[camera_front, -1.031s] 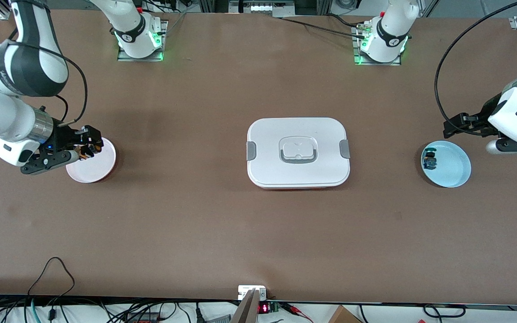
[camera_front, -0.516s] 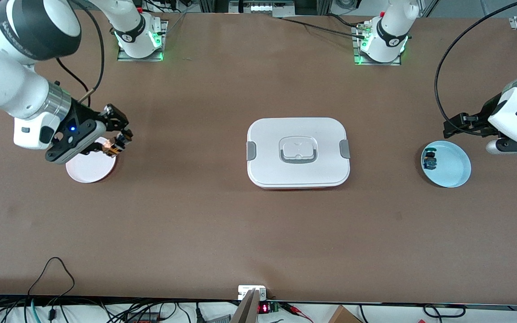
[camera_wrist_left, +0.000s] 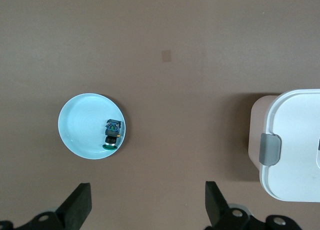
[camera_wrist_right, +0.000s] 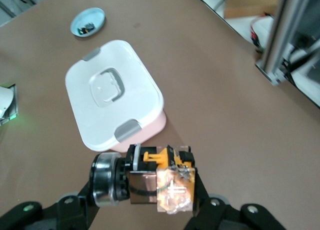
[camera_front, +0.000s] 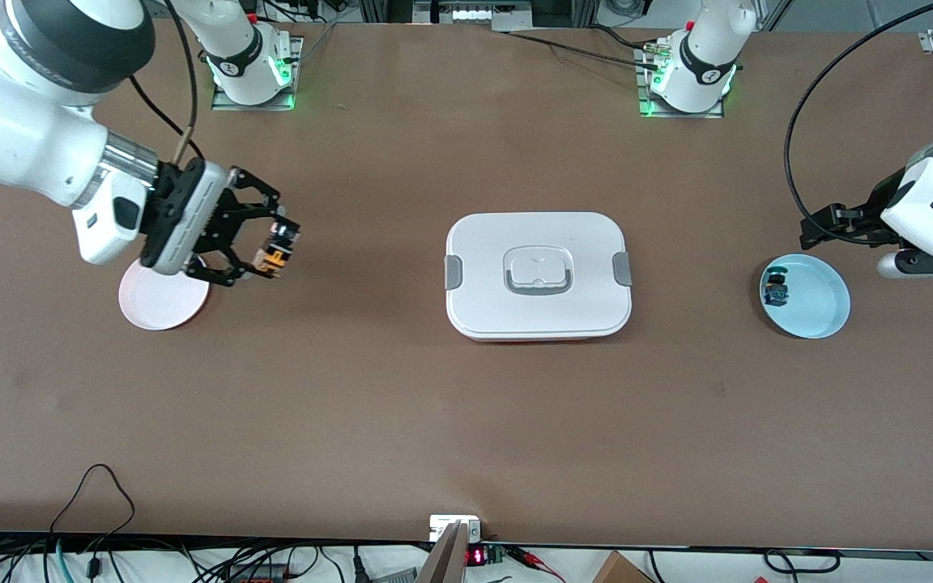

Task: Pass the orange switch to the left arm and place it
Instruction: 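Lift the orange switch with the right gripper toward the white box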

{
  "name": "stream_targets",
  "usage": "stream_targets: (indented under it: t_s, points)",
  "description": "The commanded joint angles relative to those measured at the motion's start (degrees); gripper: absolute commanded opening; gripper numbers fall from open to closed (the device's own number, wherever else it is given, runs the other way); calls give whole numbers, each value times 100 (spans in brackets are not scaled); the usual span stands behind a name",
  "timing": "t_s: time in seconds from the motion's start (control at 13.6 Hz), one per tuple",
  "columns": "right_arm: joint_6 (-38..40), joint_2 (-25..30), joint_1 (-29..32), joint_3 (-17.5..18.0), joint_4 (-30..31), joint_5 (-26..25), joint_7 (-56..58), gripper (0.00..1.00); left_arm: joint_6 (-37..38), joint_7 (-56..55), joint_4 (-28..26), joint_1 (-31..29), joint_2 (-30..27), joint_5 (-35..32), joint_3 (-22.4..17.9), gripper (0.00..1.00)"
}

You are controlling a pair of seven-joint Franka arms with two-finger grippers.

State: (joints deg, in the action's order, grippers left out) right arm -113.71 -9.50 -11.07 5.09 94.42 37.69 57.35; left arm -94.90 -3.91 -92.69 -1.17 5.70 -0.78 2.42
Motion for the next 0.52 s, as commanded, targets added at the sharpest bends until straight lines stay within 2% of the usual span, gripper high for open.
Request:
stream_targets:
  t_s: [0.0,0.15,0.29,0.44]
  points:
    - [-256,-218,-202,1,-46,999,1168,14,130,-57,199,-41,81,104,-4,100]
    - [-257,-350,-220,1,-29,1905,1943,14,130,-31,225,-59,63,279,-22,100]
    - [-257,-394,-325,1,-29,2521,2427,14,174,-14,339,20,89,332,4,100]
    - [-248,-569,-413,1,-38,3390,3251,14,174,-5,445,37,98,508,5,100]
